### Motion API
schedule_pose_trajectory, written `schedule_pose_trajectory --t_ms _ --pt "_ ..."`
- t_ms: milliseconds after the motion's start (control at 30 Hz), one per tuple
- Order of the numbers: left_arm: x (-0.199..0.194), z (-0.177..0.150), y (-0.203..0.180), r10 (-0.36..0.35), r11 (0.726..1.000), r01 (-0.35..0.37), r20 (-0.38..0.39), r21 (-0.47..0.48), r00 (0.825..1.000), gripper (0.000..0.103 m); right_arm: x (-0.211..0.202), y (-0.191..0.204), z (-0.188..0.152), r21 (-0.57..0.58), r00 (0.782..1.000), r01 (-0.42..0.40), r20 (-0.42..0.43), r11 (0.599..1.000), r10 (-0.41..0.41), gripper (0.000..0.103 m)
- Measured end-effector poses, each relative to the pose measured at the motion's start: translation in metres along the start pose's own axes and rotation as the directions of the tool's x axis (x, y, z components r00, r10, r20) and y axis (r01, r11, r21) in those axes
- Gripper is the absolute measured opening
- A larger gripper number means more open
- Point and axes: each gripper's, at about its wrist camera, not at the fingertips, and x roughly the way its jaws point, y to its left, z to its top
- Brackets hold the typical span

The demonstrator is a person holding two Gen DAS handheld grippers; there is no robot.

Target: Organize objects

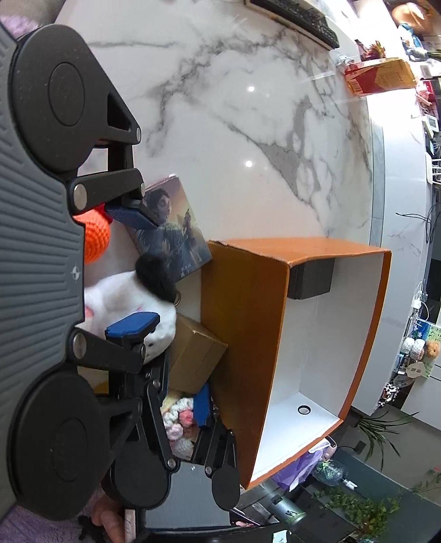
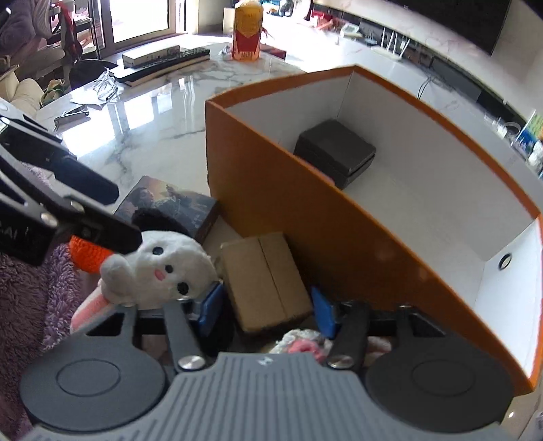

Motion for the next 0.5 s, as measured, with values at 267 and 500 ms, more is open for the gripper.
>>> schedule_pose_trajectory --t_ms 267,500 --pt "0.018 0.009 -0.003 0.078 0.911 -0.046 -0.062 0.41 0.995 0.075 -0.003 0.001 0.004 0.011 0.998 -0.048 -0.031 0.999 0.048 0.05" --pt "0.041 0.016 -0.002 0.058 0.814 0.037 -0.145 0.579 0.988 0.076 -0.001 -0.001 0.017 0.049 0.997 -0.072 -0.032 0.996 0.073 0.054"
